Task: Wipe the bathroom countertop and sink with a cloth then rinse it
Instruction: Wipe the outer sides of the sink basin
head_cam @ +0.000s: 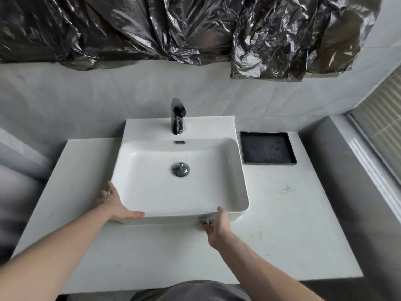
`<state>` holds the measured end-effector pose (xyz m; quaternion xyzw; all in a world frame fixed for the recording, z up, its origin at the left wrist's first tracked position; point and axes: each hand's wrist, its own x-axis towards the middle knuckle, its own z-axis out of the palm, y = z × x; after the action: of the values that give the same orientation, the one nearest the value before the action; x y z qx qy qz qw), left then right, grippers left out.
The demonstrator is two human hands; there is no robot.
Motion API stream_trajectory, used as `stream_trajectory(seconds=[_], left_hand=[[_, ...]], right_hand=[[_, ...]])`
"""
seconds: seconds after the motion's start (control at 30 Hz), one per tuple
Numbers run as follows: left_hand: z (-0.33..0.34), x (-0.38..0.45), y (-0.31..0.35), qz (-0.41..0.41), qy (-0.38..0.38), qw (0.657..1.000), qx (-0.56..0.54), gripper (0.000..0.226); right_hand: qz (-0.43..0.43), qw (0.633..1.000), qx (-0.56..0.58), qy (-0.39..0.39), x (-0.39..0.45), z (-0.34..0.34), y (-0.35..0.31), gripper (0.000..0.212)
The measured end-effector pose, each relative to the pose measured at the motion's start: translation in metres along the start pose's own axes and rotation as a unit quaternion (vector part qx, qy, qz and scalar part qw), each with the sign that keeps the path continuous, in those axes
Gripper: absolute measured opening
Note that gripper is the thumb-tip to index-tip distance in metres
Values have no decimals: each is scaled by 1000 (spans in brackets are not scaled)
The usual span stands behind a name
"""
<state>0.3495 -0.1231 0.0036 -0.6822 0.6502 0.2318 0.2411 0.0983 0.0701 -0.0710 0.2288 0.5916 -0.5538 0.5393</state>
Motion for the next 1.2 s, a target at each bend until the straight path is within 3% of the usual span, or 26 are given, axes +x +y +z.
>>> stream_trajectory(seconds=[0.2, 0.3, 0.43, 0.67, 0.93, 1.07, 1.2], left_hand=[[5, -3, -6, 17, 17, 999, -35, 184], [7, -2, -10, 34, 24, 997, -57, 180], [7, 2, -21, 60, 36, 996, -57, 176], [5, 8, -41, 99, 44, 992, -67, 169], [5, 10, -40, 107, 27, 990, -84, 168], [1, 14, -46, 128, 28, 988, -83, 156], [-14, 24, -64, 165, 2, 977, -132, 115]], right_hand=[[31, 996, -52, -60, -5, 75, 58, 46], [29, 994, -51, -92, -36, 92, 64, 34], [24, 989, -67, -128, -51, 83, 56, 68], [-34, 998, -36, -40, -61, 63, 39, 28], [-73, 988, -137, -13, -68, 77, 50, 26], [-35, 976, -172, -127, -91, 109, 70, 5], [-138, 935, -228, -233, -127, 150, 58, 27]])
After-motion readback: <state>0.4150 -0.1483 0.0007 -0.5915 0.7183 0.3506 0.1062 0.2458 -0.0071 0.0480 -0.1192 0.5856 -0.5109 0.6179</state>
